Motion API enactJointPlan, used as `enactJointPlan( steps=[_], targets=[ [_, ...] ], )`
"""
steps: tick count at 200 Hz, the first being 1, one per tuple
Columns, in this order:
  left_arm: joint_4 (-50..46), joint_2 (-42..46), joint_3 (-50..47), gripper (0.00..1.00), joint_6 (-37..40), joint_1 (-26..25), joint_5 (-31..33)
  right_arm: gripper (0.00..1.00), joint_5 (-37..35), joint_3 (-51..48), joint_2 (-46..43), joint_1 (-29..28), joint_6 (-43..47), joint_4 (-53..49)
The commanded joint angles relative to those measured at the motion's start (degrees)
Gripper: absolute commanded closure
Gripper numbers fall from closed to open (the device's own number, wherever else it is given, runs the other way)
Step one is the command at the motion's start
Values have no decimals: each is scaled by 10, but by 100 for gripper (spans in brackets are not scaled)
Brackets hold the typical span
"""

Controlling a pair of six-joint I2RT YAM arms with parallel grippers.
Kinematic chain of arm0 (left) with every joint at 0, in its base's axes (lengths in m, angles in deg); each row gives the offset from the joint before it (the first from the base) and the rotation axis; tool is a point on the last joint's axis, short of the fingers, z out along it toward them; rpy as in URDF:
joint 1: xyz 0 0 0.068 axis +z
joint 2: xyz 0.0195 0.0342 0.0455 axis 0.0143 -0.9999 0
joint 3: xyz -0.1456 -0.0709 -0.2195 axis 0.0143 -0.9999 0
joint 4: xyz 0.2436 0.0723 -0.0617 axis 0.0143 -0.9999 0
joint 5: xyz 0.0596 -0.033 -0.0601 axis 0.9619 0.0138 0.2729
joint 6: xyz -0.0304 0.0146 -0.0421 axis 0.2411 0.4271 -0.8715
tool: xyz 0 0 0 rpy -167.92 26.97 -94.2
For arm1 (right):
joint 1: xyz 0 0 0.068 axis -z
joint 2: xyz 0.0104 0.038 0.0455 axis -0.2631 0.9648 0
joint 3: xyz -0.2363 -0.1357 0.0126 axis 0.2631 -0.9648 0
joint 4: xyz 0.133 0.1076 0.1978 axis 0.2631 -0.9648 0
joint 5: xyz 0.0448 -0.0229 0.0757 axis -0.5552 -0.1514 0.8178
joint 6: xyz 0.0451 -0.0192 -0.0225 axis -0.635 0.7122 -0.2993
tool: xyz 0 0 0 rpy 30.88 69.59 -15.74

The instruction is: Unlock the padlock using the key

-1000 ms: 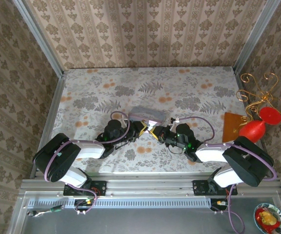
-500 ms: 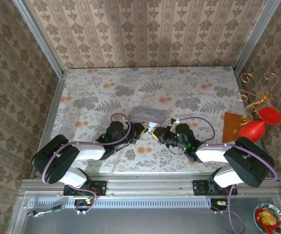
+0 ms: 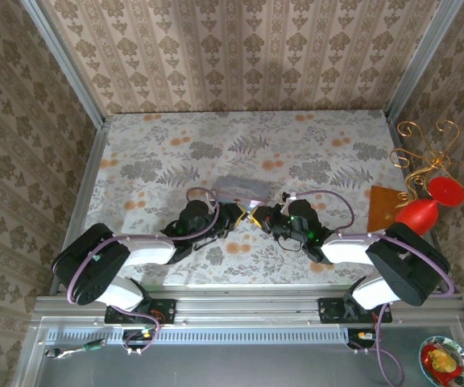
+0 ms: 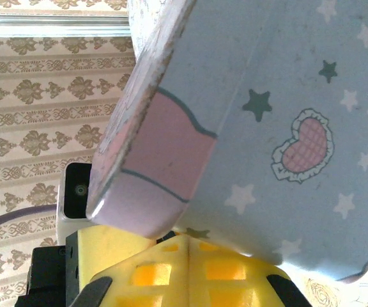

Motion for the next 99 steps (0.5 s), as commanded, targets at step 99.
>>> enactJointPlan(
  steps=[99],
  targets=[
    [33, 16, -7, 100, 16, 32, -41, 68, 2, -13, -50, 26, 19, -56]
  ],
)
